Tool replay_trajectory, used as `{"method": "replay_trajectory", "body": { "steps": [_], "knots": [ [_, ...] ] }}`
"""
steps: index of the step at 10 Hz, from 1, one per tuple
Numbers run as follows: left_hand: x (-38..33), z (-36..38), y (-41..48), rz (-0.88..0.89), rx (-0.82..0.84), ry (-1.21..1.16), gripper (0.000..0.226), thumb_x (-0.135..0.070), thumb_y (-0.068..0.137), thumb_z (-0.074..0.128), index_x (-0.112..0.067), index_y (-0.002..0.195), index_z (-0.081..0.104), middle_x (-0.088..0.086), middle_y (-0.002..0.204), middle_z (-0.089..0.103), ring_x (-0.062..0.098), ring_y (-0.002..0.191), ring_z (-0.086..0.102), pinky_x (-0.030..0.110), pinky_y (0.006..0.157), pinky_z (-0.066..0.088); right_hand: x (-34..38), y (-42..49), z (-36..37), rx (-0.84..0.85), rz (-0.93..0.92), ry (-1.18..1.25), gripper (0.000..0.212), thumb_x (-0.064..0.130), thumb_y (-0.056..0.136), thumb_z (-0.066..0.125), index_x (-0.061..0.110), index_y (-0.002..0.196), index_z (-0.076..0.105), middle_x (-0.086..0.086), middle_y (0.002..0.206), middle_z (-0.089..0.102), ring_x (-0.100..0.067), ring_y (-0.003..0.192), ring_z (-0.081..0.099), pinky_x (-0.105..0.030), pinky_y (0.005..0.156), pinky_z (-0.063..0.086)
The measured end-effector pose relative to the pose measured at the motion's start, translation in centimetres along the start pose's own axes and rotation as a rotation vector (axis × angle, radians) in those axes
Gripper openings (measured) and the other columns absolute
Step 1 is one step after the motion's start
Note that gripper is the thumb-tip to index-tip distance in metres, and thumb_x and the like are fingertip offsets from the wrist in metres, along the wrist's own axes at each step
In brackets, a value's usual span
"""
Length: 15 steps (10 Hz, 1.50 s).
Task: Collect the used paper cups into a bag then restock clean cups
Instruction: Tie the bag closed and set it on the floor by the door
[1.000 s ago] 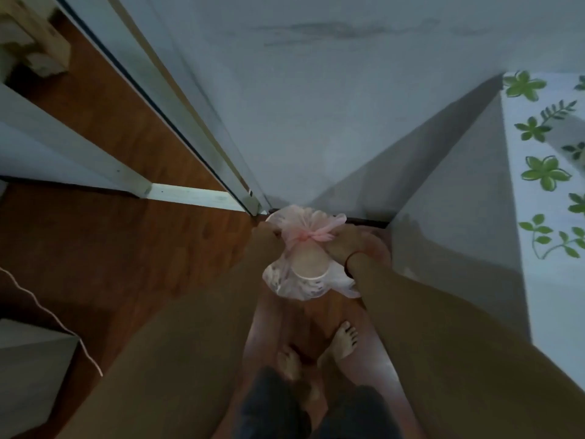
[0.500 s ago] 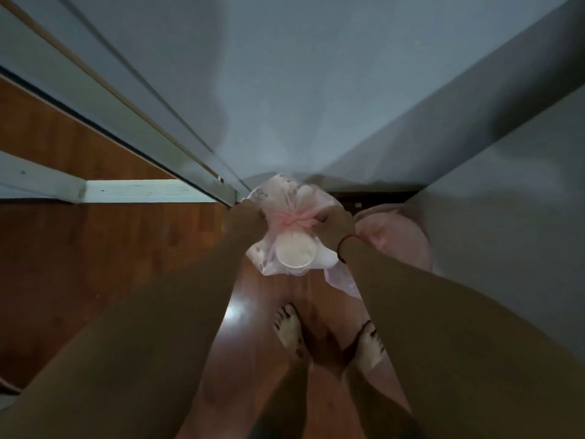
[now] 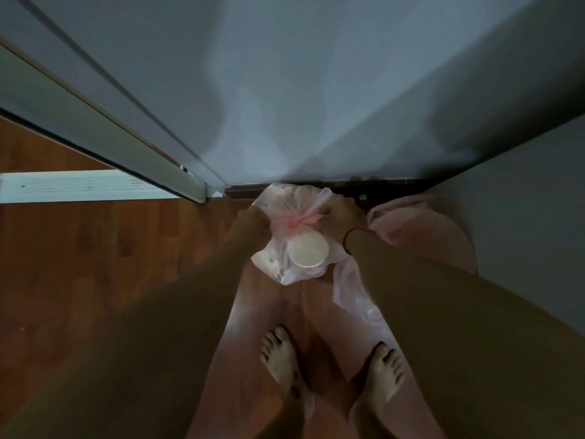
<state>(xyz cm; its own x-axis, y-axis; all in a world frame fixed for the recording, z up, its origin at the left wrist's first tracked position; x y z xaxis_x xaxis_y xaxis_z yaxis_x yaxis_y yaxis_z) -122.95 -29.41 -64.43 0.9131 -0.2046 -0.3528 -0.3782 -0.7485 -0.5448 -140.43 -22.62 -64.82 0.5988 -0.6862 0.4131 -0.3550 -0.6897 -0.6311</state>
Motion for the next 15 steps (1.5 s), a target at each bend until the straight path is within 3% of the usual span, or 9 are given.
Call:
{"method": "replay_trajectory", "body": {
  "steps": [2,4,7,8,9,10,11,13,15],
  "knots": [
    [0.7,4.1,3.6,-0.060,0.056,-0.024,0.025,-0.004,0.085,0.056,-0.002,0.103,0.073,0.014,0.108,0.070,0.032,0.104,0.066,0.034,0.092,0.053,-1.3,2.7,0.6,-0.054,-0.070,-0.196,0.023,0.029,0.087,0.062,0.013,0.102,0.068,-0.011,0.103,0.070,-0.030,0.100,0.067,-0.031,0.076,0.047],
    [0.6,6.3,4.9,-0.086,0.087,-0.062,0.023,0.003,0.086,0.054,0.000,0.098,0.074,0.012,0.100,0.070,0.026,0.100,0.067,0.025,0.084,0.050,-2.2,3.8,1.3,-0.028,-0.093,-0.207,0.028,0.033,0.084,0.063,0.017,0.106,0.070,-0.008,0.115,0.067,-0.029,0.110,0.063,-0.032,0.087,0.049],
    [0.2,5.8,4.5,-0.128,0.197,0.025,0.031,0.000,0.094,0.049,-0.004,0.117,0.069,0.012,0.127,0.063,0.026,0.115,0.062,0.024,0.092,0.048,-1.9,3.9,1.4,0.103,-0.058,-0.252,0.033,0.019,0.096,0.046,0.013,0.123,0.064,-0.011,0.131,0.059,-0.030,0.124,0.054,-0.039,0.103,0.044],
    [-0.8,4.1,4.0,-0.138,0.201,0.015,0.029,0.000,0.095,0.044,0.000,0.111,0.069,0.010,0.117,0.067,0.026,0.111,0.063,0.021,0.082,0.045,-1.4,3.1,-0.1,0.124,-0.048,-0.253,0.034,0.012,0.095,0.044,0.005,0.123,0.061,-0.016,0.132,0.058,-0.033,0.125,0.053,-0.038,0.103,0.043],
    [-2.1,2.1,3.5,-0.197,0.183,-0.042,0.026,-0.007,0.097,0.042,-0.003,0.095,0.068,0.011,0.119,0.065,0.027,0.115,0.061,0.028,0.089,0.047,-0.8,2.4,-1.5,0.084,-0.023,-0.240,0.030,0.004,0.089,0.046,0.001,0.112,0.065,-0.020,0.123,0.062,-0.036,0.118,0.058,-0.040,0.097,0.047],
    [-3.6,0.4,2.8,-0.180,0.180,0.059,0.035,-0.025,0.099,0.047,-0.006,0.124,0.062,0.011,0.130,0.060,0.028,0.123,0.056,0.034,0.102,0.041,0.2,0.9,-3.2,0.059,-0.011,-0.206,0.028,0.012,0.091,0.050,0.006,0.114,0.065,-0.017,0.125,0.062,-0.034,0.119,0.057,-0.038,0.098,0.046],
    [-4.8,-2.3,1.2,-0.149,0.111,0.134,0.043,-0.033,0.100,0.044,-0.008,0.132,0.057,0.011,0.134,0.059,0.028,0.125,0.054,0.034,0.105,0.038,1.5,-1.3,-5.7,0.038,0.008,-0.167,0.030,0.023,0.093,0.051,0.011,0.118,0.063,-0.013,0.128,0.060,-0.032,0.123,0.054,-0.037,0.102,0.042],
    [-9.3,-8.4,-3.8,-0.156,0.064,0.036,0.038,-0.034,0.098,0.045,-0.010,0.122,0.060,0.014,0.127,0.062,0.032,0.119,0.057,0.039,0.102,0.044,3.6,-6.3,-11.3,0.036,-0.013,-0.160,0.042,0.037,0.096,0.040,0.008,0.123,0.055,-0.017,0.133,0.055,-0.033,0.124,0.052,-0.043,0.104,0.042],
    [-15.3,-16.9,-13.8,-0.172,-0.006,0.050,0.052,-0.043,0.099,0.042,-0.011,0.140,0.046,0.012,0.147,0.046,0.029,0.136,0.042,0.041,0.114,0.033,6.9,-16.5,-19.1,0.010,-0.069,-0.156,0.047,0.038,0.098,0.038,0.007,0.130,0.050,-0.017,0.140,0.049,-0.032,0.129,0.046,-0.040,0.108,0.038]
  ]
}}
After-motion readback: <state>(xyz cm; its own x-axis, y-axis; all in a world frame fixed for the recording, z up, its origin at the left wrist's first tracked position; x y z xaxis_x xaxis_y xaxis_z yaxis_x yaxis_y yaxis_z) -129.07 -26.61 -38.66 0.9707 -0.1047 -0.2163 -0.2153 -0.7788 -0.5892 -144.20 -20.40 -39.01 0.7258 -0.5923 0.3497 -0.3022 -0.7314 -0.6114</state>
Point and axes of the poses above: each hand's wrist, its own y-axis towards the middle knuckle, its own z-axis out of the palm, x = y × z, the point moved 1 cm from there along y, towards the middle knuckle
